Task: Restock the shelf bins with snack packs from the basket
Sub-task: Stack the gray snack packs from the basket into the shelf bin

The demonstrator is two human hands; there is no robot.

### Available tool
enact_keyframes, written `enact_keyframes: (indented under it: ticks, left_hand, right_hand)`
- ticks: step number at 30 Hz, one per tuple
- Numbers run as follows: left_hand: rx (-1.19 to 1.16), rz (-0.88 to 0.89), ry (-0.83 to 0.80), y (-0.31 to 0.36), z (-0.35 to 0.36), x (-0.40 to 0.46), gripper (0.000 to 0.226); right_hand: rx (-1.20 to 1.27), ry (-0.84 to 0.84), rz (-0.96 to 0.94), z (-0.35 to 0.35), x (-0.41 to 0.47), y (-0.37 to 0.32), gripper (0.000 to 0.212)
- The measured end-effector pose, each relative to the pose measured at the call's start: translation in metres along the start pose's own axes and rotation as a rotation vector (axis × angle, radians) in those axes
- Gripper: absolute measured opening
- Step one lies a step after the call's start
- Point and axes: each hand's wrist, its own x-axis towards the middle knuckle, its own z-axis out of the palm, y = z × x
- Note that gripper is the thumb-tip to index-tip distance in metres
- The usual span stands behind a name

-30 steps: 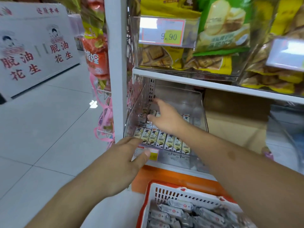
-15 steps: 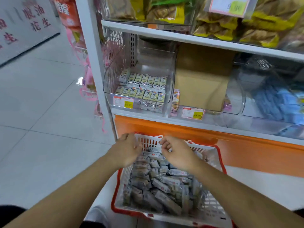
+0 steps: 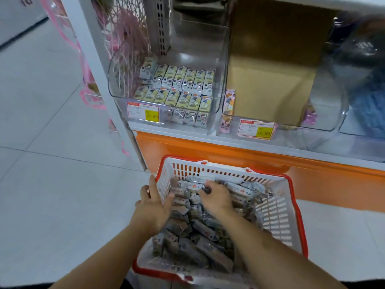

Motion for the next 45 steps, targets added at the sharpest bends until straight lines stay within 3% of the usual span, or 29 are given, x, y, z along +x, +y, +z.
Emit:
enact_keyframes:
  ticks: [3,11,17,21,23,25,28,32,35,38,39,40,43,45]
  left_hand:
    - [0.046,0.004,0.022,0.002,0.001,-0.001,0.088]
    - [0.040,-0.026,0.006,0.004,0.000,-0.003,0.087]
    - [0.032,-0.045,-0.045,0.004,-0.003,-0.001,0.086]
    - [0.065,-0.075,-0.065,0.008,-0.013,-0.005,0.088]
    - [0.152,0.015,0.039,0.016,-0.024,-0.010,0.093]
    - [0.150,0.236,0.096,0.033,-0.041,-0.019,0.098]
    - [0.124,0.528,-0.028,0.076,-0.073,-0.041,0.100]
    - [0.190,0.706,0.094,0.116,-0.107,-0.077,0.054]
    - [-0.078,0.712,0.068,0.127,-0.125,-0.096,0.034]
    - [-0.536,0.623,-0.193,0.129,-0.146,-0.104,0.023]
    - [-0.642,0.586,-0.257,0.127,-0.153,-0.106,0.025]
    - [-0.709,0.574,-0.312,0.125,-0.159,-0.107,0.027]
    - [-0.829,0.544,-0.418,0.126,-0.167,-0.109,0.017]
    - [-0.911,0.509,-0.462,0.129,-0.168,-0.110,0.030]
  right_hand:
    - [0.026,0.075,0.075,0.019,0.008,-0.005,0.017]
    - [0.019,0.084,0.163,0.034,0.003,-0.012,0.020]
    - [0.032,0.116,0.004,0.007,-0.016,-0.013,0.025]
    - [0.031,0.030,-0.161,-0.044,-0.038,-0.026,0.020]
    - [0.042,-0.017,-0.216,-0.077,-0.050,-0.037,0.015]
    - [0.057,-0.067,-0.238,-0.112,-0.061,-0.051,0.013]
    - [0.105,-0.103,-0.261,-0.158,-0.084,-0.074,0.014]
    - [0.259,-0.093,-0.256,-0.196,-0.120,-0.100,0.019]
    - [0.554,-0.125,-0.206,-0.215,-0.146,-0.115,0.022]
    - [0.760,-0.102,-0.267,-0.230,-0.163,-0.123,0.016]
    - [0.683,-0.038,-0.350,-0.231,-0.165,-0.122,0.006]
    - [0.542,0.027,-0.456,-0.232,-0.166,-0.119,0.014]
    - [0.180,0.029,-0.712,-0.231,-0.168,-0.115,0.064]
    - [0.047,-0.028,-0.770,-0.227,-0.169,-0.118,0.085]
